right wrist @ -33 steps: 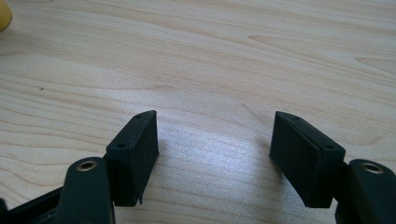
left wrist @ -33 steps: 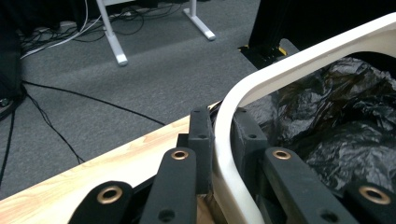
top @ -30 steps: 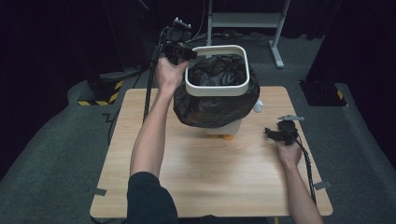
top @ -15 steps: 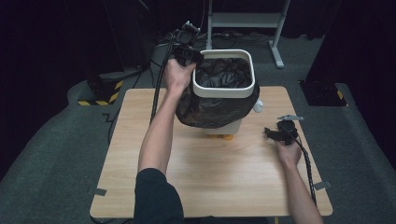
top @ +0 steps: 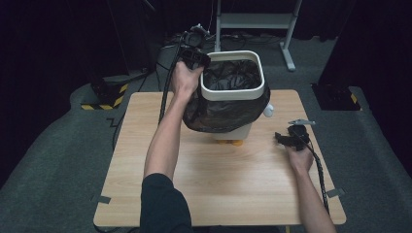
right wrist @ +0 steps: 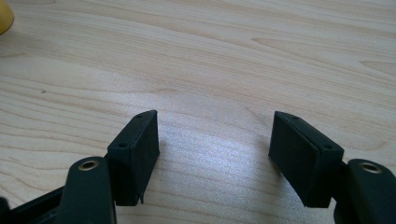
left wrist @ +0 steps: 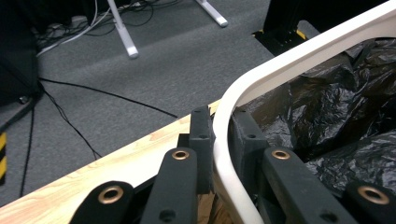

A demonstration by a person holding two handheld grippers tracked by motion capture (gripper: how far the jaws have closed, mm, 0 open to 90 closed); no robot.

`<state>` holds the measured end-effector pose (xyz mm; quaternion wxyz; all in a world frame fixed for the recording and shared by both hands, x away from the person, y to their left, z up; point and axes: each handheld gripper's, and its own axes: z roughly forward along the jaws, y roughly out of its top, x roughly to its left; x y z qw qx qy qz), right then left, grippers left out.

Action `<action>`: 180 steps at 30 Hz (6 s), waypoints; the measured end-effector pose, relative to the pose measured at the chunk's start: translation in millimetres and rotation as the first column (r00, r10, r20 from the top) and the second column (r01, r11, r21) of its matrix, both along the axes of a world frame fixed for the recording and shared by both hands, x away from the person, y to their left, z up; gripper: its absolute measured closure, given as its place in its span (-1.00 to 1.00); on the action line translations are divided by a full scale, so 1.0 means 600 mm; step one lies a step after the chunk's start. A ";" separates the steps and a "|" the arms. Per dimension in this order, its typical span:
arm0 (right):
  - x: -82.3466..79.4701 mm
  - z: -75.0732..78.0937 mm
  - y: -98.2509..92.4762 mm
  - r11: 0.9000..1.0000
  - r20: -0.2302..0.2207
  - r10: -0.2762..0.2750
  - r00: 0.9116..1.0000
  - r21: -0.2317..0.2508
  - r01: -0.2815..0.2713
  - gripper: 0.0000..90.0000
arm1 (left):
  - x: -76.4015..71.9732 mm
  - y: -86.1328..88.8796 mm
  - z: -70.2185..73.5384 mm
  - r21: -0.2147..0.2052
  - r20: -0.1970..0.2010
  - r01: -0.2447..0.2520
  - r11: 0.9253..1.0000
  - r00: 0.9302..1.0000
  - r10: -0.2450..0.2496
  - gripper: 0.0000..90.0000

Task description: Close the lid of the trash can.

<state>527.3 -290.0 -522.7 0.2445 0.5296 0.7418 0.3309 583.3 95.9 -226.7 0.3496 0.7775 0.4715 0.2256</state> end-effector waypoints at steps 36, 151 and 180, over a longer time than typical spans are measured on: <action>-0.032 0.101 -0.007 0.973 0.095 0.153 0.984 0.158 -0.167 0.16 | 0.004 -0.016 -0.005 0.032 0.012 0.013 0.999 1.000 -0.013 0.78; 0.063 0.454 0.167 0.930 0.261 0.299 0.918 0.135 -0.341 0.52 | -0.047 0.003 -0.001 -0.116 0.115 0.038 0.993 0.993 -0.024 0.26; 0.064 0.449 0.169 0.926 0.233 0.327 0.916 0.117 -0.360 0.52 | -0.148 0.036 -0.046 -0.185 0.152 0.105 0.977 0.985 -0.077 0.47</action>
